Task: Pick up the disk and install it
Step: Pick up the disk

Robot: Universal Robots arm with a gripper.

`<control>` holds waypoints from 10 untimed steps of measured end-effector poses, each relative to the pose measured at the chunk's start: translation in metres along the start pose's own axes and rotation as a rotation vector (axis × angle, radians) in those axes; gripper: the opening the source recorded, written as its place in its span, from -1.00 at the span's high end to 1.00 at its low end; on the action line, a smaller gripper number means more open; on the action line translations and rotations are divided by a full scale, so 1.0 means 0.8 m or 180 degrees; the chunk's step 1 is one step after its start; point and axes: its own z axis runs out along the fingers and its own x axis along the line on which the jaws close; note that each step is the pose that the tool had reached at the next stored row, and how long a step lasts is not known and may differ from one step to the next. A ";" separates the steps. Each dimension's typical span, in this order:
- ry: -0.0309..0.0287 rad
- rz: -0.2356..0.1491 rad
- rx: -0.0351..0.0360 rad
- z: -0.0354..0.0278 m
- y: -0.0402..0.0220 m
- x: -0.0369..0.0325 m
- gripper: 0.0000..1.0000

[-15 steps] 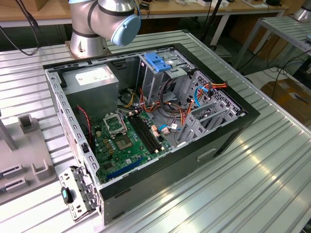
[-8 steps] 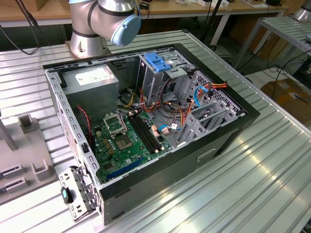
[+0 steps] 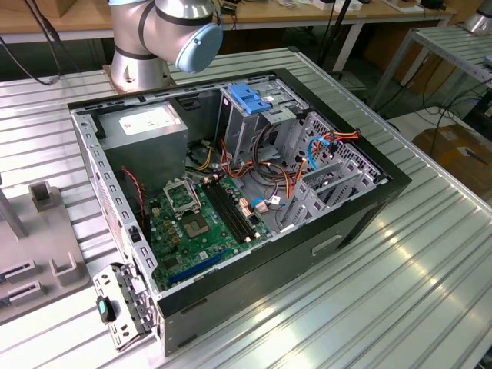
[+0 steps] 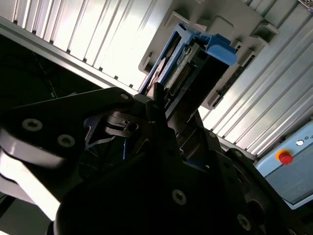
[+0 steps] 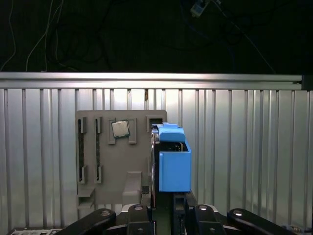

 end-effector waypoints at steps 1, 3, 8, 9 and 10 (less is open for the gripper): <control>0.0000 0.0000 0.0000 -0.0001 0.0000 0.0000 0.30; 0.0000 0.0000 0.0000 -0.0002 0.0000 0.0000 0.30; 0.0000 0.0000 -0.0001 -0.0006 -0.0010 -0.0001 0.30; 0.0000 0.0000 0.0000 -0.0005 -0.0020 0.0000 0.30; 0.0000 0.0000 0.0000 -0.0004 -0.0029 0.0000 0.30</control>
